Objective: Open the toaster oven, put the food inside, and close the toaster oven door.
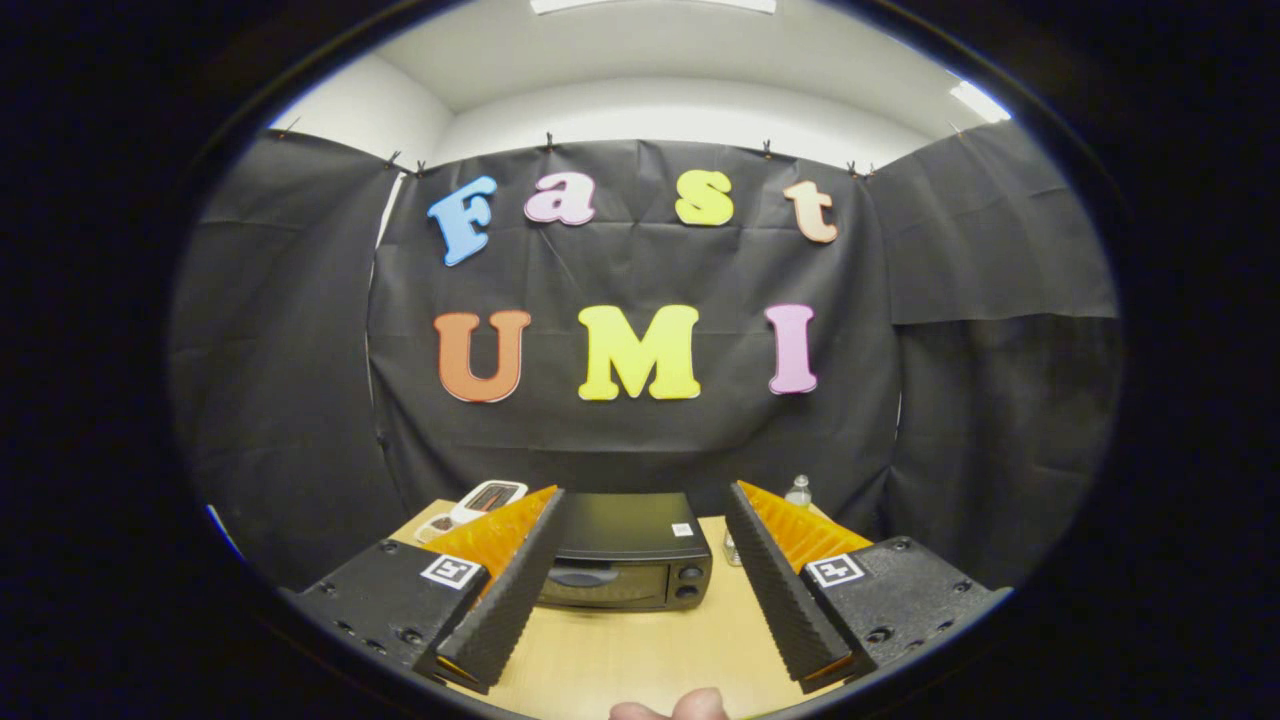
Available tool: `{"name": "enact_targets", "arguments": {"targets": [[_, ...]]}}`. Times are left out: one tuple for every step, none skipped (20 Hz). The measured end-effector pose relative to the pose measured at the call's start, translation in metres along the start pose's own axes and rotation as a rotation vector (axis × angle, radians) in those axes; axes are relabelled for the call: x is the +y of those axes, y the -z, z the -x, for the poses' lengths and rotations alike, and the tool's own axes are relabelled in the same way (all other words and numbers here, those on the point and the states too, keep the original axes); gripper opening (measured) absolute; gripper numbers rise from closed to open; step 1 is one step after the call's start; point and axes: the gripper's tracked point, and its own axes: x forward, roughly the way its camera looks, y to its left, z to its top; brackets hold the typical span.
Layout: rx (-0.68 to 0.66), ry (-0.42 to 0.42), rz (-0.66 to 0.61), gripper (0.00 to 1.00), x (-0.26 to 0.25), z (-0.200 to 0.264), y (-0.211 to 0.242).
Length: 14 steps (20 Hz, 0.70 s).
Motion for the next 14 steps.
{"name": "enact_targets", "arguments": {"targets": [[0.001,0.000,-0.004,1.00,-0.001,0.000,0.000],[0.004,-0.003,-0.007,1.00,0.000,-0.001,0.000],[0.007,-0.005,-0.009,1.00,0.001,-0.002,0.001],[0.015,-0.009,-0.009,1.00,0.003,-0.003,0.002],[0.021,-0.015,-0.007,1.00,0.004,-0.005,0.004],[0.027,-0.017,-0.007,1.00,0.005,-0.005,0.006],[0.030,-0.019,-0.011,1.00,0.005,-0.007,0.007],[0.037,-0.022,-0.013,1.00,0.006,-0.009,0.010],[0.046,-0.025,-0.013,1.00,0.008,-0.011,0.013],[0.057,-0.029,-0.013,1.00,0.009,-0.015,0.017],[0.067,-0.032,-0.012,1.00,0.011,-0.020,0.020],[0.078,-0.039,-0.011,1.00,0.013,-0.025,0.025],[0.093,-0.047,-0.009,1.00,0.017,-0.031,0.031],[0.104,-0.056,-0.006,1.00,0.021,-0.039,0.036]]}}
